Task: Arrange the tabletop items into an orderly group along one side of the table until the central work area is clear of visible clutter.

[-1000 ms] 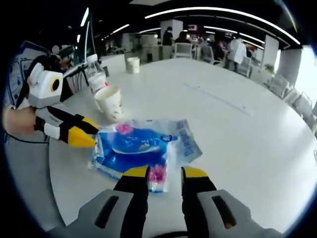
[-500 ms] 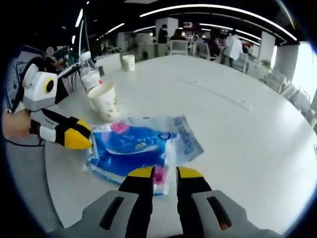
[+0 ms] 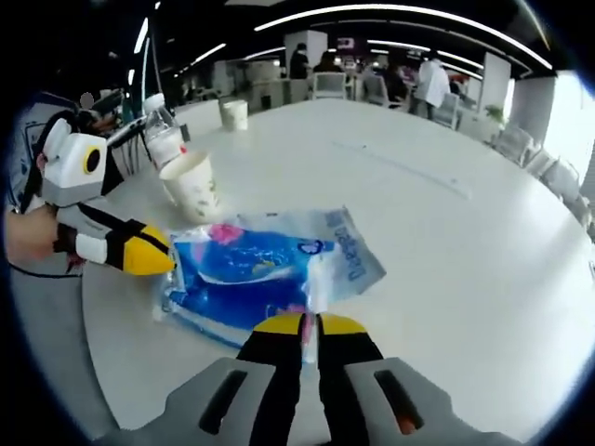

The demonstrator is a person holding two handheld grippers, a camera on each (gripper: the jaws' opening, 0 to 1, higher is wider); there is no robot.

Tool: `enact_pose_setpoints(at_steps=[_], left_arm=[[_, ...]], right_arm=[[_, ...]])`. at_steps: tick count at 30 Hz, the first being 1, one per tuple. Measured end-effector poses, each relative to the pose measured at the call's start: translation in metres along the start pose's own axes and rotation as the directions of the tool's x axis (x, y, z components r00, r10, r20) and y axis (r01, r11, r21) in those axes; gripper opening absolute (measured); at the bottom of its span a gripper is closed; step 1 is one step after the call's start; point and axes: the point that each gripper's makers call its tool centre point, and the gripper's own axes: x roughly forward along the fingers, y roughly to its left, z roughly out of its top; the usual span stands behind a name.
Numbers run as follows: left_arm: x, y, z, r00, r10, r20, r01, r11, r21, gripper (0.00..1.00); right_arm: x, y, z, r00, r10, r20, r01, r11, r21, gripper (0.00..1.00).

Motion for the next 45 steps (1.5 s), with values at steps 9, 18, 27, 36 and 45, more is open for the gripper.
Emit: enact_pose_setpoints(at_steps=[9, 18, 27, 36, 45], left_arm=[[-0.001, 0.002, 0.002, 1.0, -0.006, 0.012, 0.006, 1.0, 0.008, 0.0], [-0.003, 0.002, 0.009, 0.999, -0.013, 0.035, 0.013, 1.0, 0.01, 0.0], [-0.003, -0.003, 0.014, 0.999, -0.034, 0.041, 0.033, 0.999, 0.018, 0.0], [0.0, -0.013, 0.018, 0.997, -0.063, 0.048, 0.061, 0.998, 0.028, 0.0], [0.008, -0.029, 0.027, 0.994, -0.099, 0.044, 0.097, 0.994, 0.054, 0.0]], right_arm=[[0.0, 0.001, -0.001, 1.0, 0.001, 0.001, -0.001, 1.0, 0.016, 0.0], [-0.004, 0.0, 0.0, 1.0, -0.007, 0.013, 0.006, 1.0, 0.025, 0.0], [-0.012, -0.003, 0.001, 0.999, -0.021, 0.026, 0.02, 0.999, 0.048, 0.0], [-0.023, -0.01, 0.0, 0.998, -0.046, 0.044, 0.042, 0.997, 0.071, 0.0], [-0.037, -0.022, -0.001, 0.995, -0.079, 0.061, 0.074, 0.993, 0.09, 0.0]])
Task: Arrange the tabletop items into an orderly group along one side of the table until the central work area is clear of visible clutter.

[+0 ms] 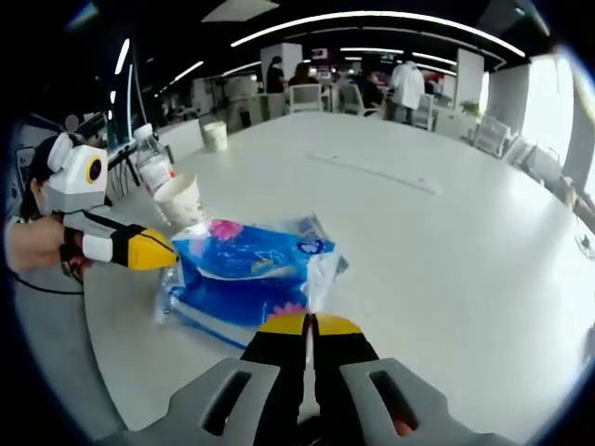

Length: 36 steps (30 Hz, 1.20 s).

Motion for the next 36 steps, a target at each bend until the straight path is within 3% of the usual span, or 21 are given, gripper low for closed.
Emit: enact_pose_setpoints(at_steps=[25, 36], left_arm=[[0.05, -0.05, 0.011, 0.992, -0.117, -0.048, 0.12, 0.991, 0.063, 0.0], [0.072, -0.07, 0.019, 0.987, -0.155, -0.043, 0.158, 0.985, 0.068, 0.0]], right_arm=[[-0.038, -0.057, -0.016, 0.992, -0.125, 0.02, 0.123, 0.989, 0.077, 0.0], [-0.053, -0.084, -0.023, 0.983, -0.181, 0.034, 0.176, 0.977, 0.121, 0.0]])
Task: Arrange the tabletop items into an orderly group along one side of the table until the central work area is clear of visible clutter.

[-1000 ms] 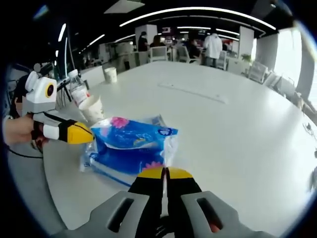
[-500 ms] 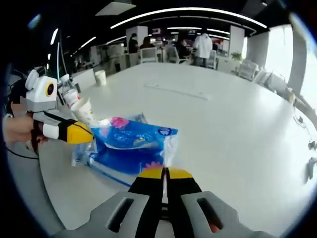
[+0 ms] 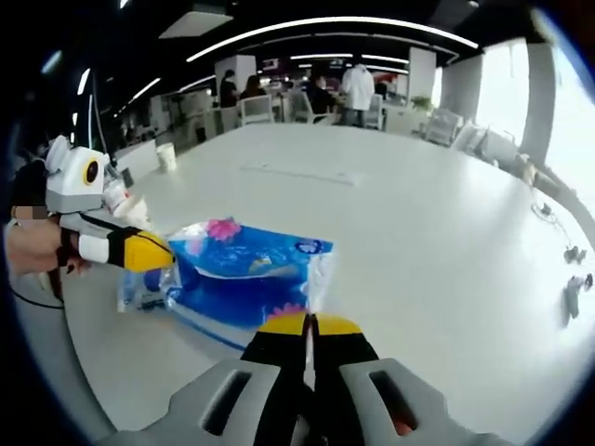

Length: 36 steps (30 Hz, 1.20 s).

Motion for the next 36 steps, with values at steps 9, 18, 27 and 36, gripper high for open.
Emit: enact_pose_setpoints(at_steps=[9, 18, 27, 36], left_arm=[[0.016, -0.01, -0.001, 1.0, -0.023, -0.003, 0.023, 1.0, -0.003, 0.0], [0.028, -0.015, -0.002, 0.999, -0.035, -0.002, 0.035, 0.999, -0.004, 0.0], [0.043, -0.023, -0.009, 0.999, -0.044, -0.004, 0.044, 0.999, -0.01, 0.0], [0.053, -0.022, -0.01, 0.999, -0.035, 0.006, 0.035, 0.999, -0.013, 0.0]], right_arm=[[-0.004, -0.017, -0.005, 0.999, -0.039, 0.011, 0.038, 0.999, 0.027, 0.0], [-0.005, -0.03, -0.01, 0.998, -0.062, 0.015, 0.061, 0.997, 0.045, 0.0], [-0.005, -0.044, -0.022, 0.997, -0.082, 0.006, 0.081, 0.994, 0.076, 0.0], [0.0, -0.053, -0.03, 0.996, -0.09, -0.001, 0.09, 0.992, 0.09, 0.0]])
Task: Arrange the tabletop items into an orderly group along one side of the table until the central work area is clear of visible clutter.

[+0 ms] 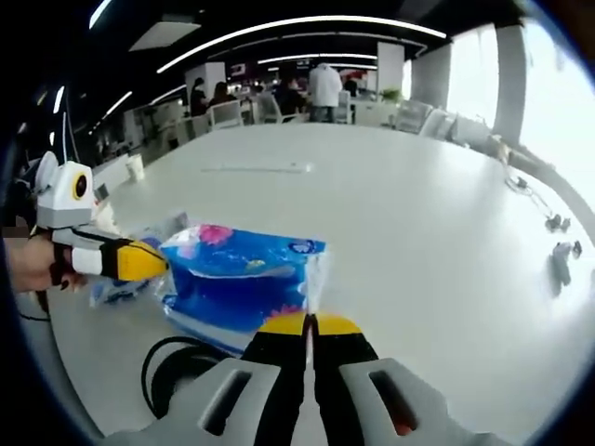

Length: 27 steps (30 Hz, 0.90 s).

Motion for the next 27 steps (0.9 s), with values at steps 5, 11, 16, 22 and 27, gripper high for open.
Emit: enact_pose_setpoints(at_steps=[5, 11, 16, 22, 27], left_arm=[[0.005, 0.004, -0.002, 1.0, 0.008, -0.004, -0.008, 1.0, -0.011, 0.0], [0.007, 0.007, -0.005, 1.0, 0.013, -0.014, -0.013, 1.0, -0.014, 0.0], [0.01, 0.009, -0.007, 1.0, 0.011, -0.019, -0.012, 0.999, -0.03, 0.0], [0.015, 0.009, -0.012, 1.0, 0.009, -0.025, -0.01, 0.999, -0.034, 0.0], [0.016, 0.01, -0.012, 1.0, 0.009, -0.024, -0.01, 0.999, -0.037, 0.0]], right_arm=[[0.006, -0.002, -0.002, 1.0, 0.001, -0.008, -0.001, 1.0, 0.005, 0.0], [0.009, -0.002, -0.008, 1.0, 0.007, -0.022, -0.006, 1.0, 0.01, 0.0], [0.011, -0.004, -0.012, 1.0, 0.008, -0.03, -0.007, 1.0, 0.022, 0.0], [0.014, -0.008, -0.019, 0.999, 0.0, -0.052, 0.0, 1.0, 0.007, 0.0], [0.019, -0.013, -0.02, 0.998, 0.002, -0.058, -0.001, 1.0, 0.005, 0.0]])
